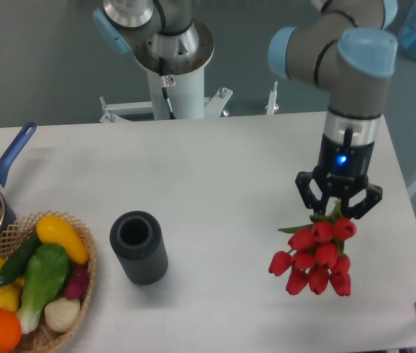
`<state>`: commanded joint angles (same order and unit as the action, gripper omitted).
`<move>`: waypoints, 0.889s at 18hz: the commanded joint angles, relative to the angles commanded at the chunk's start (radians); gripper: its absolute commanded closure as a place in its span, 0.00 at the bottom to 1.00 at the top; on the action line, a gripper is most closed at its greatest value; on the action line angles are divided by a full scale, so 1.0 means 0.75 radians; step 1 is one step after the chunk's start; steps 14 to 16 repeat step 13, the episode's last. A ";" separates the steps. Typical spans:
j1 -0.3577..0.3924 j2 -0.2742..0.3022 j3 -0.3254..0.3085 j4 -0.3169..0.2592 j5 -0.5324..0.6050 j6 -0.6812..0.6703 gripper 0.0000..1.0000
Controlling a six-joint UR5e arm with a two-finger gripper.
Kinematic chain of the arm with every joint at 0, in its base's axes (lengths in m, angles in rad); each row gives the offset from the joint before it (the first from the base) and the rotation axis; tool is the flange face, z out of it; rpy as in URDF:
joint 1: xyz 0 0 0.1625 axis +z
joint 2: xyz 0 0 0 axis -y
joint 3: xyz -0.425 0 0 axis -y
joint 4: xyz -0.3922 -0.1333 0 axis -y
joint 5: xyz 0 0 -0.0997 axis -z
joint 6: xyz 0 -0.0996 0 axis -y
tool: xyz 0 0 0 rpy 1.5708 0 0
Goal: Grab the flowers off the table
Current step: 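Lift the gripped tulip bouquet up off the table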
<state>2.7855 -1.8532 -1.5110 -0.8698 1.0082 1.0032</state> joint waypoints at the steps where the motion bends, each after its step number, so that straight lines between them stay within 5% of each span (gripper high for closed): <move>1: 0.012 0.018 0.000 0.000 -0.051 0.000 0.67; 7: 0.082 0.104 -0.027 0.000 -0.215 0.002 0.67; 16: 0.092 0.104 -0.027 0.000 -0.234 0.004 0.67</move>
